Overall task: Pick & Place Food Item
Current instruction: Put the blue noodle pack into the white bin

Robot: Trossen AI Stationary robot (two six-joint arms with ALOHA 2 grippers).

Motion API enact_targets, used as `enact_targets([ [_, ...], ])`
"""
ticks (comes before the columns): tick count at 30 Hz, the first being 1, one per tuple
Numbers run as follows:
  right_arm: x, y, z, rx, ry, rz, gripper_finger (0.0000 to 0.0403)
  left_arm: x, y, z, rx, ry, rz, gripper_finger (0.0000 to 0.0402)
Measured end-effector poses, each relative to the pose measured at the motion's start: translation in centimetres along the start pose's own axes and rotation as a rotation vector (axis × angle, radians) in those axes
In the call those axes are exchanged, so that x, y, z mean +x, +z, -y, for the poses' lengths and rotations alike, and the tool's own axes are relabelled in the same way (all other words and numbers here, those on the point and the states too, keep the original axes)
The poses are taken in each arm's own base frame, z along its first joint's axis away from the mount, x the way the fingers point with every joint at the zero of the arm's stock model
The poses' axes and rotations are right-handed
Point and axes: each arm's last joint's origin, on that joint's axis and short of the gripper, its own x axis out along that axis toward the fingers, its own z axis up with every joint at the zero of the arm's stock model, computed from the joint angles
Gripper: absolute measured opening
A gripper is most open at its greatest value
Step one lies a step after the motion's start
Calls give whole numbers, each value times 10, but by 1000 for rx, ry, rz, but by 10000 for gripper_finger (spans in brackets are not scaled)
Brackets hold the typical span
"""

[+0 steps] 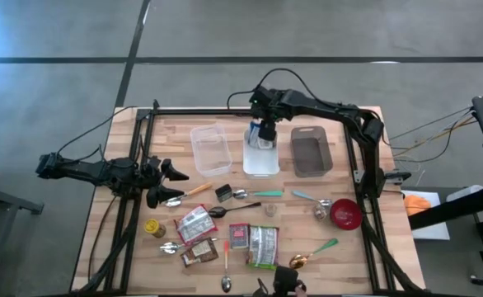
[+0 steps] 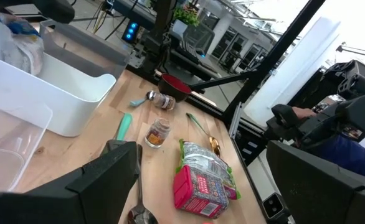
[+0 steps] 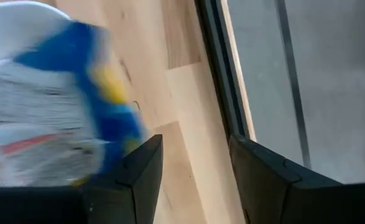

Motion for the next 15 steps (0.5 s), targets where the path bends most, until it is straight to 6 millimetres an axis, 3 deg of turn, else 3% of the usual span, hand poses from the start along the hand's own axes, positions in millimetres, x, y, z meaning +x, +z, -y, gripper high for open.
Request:
enact_targets([
  [15,-5,-1,1,58,-27,-3,182,0,0,0,0,0,0,362],
])
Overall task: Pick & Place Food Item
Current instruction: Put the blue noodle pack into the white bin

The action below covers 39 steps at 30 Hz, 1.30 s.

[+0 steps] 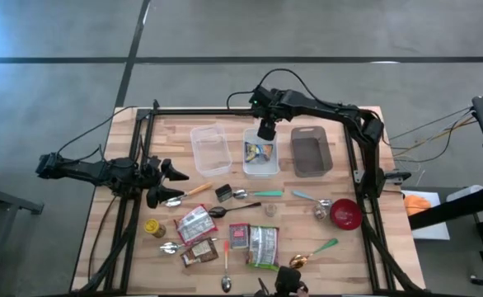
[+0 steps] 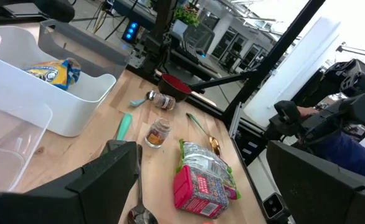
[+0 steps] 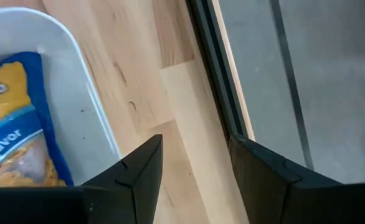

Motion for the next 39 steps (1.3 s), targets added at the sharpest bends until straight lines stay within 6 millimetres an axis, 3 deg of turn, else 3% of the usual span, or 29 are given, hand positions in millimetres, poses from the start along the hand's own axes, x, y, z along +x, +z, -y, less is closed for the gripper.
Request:
enact_targets([
  [8,-37,-5,-4,5,203,61,172,0,0,0,0,2,-2,363],
  [11,-52,-9,-13,-45,305,65,132,0,0,0,0,3,-4,363],
  [16,-62,-17,-40,-199,441,-4,26,0,0,0,-7,4,-5,363],
  [18,-66,-17,-54,-249,511,9,18,0,0,0,-7,4,-5,363],
  [29,-65,-29,-115,-405,602,-1,8,0,-1,0,-7,4,-5,363],
  [39,-45,-37,-125,-419,532,12,8,0,0,0,-7,4,-5,363],
])
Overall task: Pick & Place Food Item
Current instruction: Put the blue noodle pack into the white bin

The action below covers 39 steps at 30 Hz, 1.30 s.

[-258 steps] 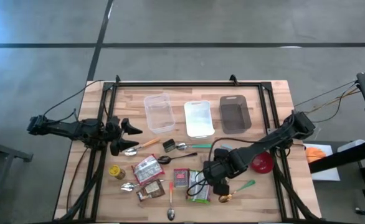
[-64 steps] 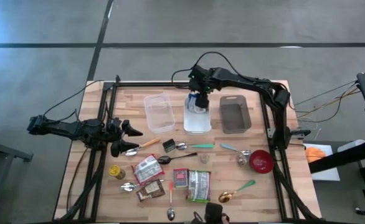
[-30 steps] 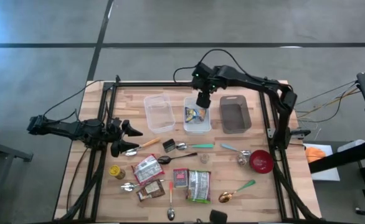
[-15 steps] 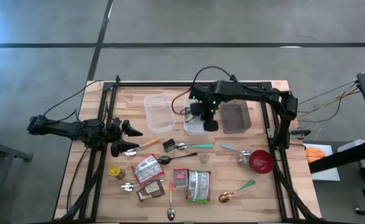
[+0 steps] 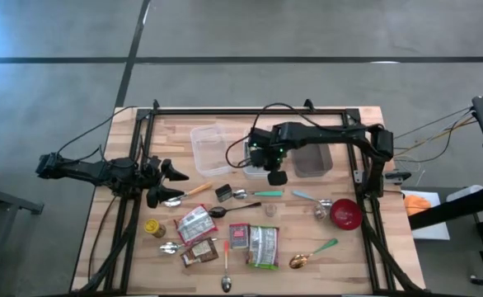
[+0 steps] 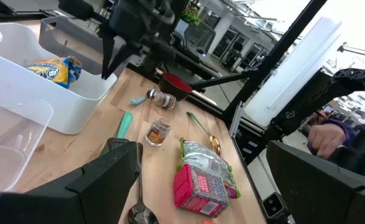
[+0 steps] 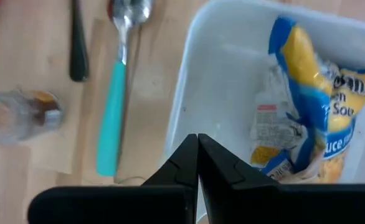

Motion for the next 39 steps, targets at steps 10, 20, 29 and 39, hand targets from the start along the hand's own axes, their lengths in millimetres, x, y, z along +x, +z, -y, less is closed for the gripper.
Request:
enact_targets([
  [10,16,-4,4,-37,-54,30,8,0,0,0,1,0,0,363],
  [20,23,-11,12,-17,-70,31,8,0,0,0,1,0,0,363],
  [29,21,-12,27,8,-193,36,8,0,0,0,1,0,1,363],
  [39,8,-8,49,68,-317,91,8,0,0,0,0,0,1,363],
])
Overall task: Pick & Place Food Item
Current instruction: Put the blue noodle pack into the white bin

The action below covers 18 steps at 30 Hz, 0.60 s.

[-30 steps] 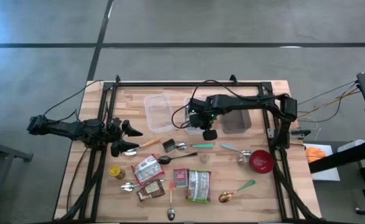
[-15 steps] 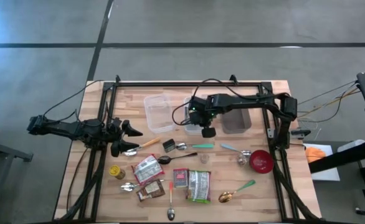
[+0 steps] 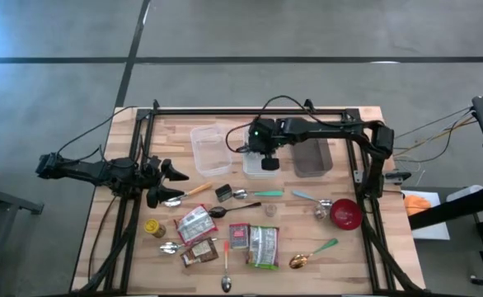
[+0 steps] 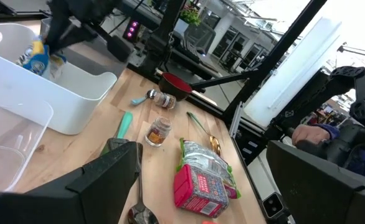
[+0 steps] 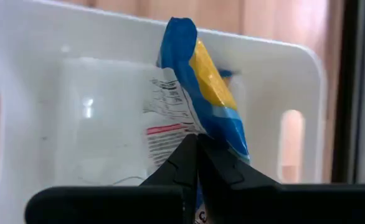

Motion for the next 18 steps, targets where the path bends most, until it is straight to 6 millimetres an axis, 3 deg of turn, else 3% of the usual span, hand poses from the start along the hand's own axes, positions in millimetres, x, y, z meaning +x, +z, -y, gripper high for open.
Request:
enact_targets([
  [18,0,-12,41,194,-53,25,8,0,0,0,0,0,1,362],
])
